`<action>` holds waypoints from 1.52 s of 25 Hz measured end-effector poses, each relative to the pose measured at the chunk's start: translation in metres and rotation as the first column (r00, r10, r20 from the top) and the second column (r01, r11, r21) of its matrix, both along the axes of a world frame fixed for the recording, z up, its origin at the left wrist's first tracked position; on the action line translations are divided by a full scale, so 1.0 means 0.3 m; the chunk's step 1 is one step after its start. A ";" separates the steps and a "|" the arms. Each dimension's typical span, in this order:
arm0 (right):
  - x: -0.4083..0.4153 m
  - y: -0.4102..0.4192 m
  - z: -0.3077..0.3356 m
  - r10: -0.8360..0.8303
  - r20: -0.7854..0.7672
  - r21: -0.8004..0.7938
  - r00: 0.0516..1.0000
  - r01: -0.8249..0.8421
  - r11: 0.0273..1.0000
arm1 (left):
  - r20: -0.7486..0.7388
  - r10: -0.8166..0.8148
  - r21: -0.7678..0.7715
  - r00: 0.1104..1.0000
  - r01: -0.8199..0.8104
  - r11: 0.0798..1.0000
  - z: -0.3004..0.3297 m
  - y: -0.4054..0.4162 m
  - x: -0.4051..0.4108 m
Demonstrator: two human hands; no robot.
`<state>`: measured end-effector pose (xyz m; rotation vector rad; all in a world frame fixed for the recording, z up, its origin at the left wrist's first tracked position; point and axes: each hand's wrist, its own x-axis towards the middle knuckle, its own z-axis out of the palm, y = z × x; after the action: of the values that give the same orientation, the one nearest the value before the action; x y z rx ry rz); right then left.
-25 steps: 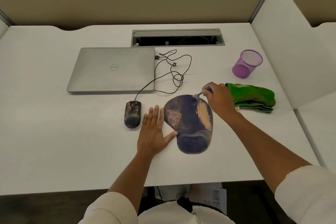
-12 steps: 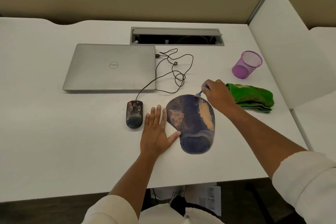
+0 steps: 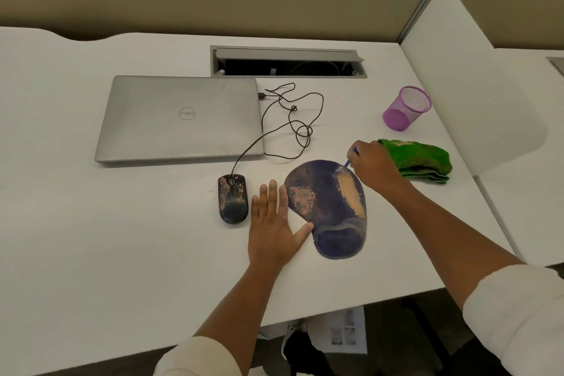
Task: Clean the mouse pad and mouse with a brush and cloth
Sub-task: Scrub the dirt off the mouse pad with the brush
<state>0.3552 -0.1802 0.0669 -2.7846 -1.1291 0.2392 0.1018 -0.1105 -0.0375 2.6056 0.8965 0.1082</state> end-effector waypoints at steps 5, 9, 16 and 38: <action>-0.002 -0.006 0.029 -0.015 0.054 0.070 0.998 0.011 0.997 | -0.011 0.002 -0.014 1.000 -0.002 1.000 0.000 0.001 0.001; -0.011 -0.011 0.018 -0.038 -0.069 0.109 0.997 0.046 0.993 | -0.009 0.002 0.006 1.000 -0.002 1.000 -0.001 0.003 0.004; 0.023 -0.016 0.019 0.092 -0.132 0.222 0.987 -0.061 0.973 | -0.021 0.010 0.049 1.000 -0.009 0.999 0.001 -0.002 0.002; 0.027 0.026 0.006 0.209 -0.246 0.254 0.946 -0.145 0.956 | -0.078 0.025 0.084 0.997 -0.019 0.996 -0.007 0.001 0.009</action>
<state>0.3631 -0.1725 0.0687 -2.3604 -1.2489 0.4591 0.1046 -0.1101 -0.0397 2.6942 0.9678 0.0490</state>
